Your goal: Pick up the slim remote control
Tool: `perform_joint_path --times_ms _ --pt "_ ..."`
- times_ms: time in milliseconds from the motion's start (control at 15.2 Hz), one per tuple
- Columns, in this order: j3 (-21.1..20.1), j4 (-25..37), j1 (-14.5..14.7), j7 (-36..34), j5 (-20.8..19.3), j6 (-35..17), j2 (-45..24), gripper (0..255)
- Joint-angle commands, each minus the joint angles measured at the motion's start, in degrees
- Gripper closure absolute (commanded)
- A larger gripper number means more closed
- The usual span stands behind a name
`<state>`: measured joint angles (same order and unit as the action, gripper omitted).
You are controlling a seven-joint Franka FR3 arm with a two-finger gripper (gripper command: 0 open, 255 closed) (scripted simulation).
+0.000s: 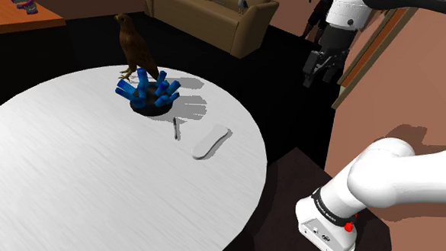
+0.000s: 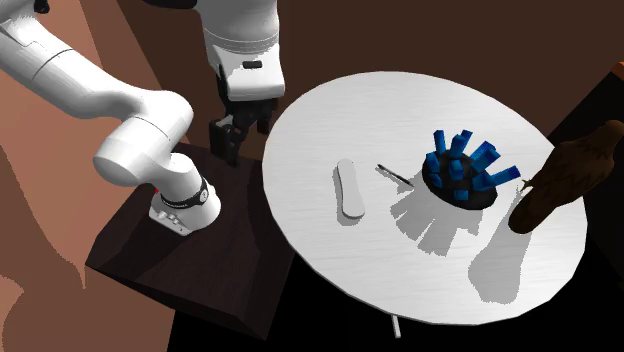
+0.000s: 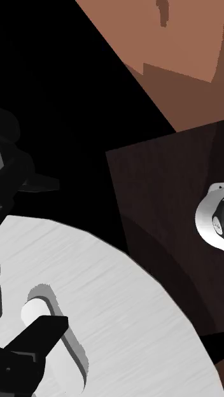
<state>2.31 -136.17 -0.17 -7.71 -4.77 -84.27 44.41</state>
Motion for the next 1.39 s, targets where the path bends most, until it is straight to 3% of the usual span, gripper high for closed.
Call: perform_joint_path --times_ms 0,660,1320 --pt "0.0 0.0 0.0 0.0 0.0 0.0 0.0 0" --pt "-11.43 -11.86 -0.77 -23.92 9.91 -17.12 -3.29 0" --pt "-23.67 -13.33 -2.92 -47.39 15.36 -38.25 -19.93 0"
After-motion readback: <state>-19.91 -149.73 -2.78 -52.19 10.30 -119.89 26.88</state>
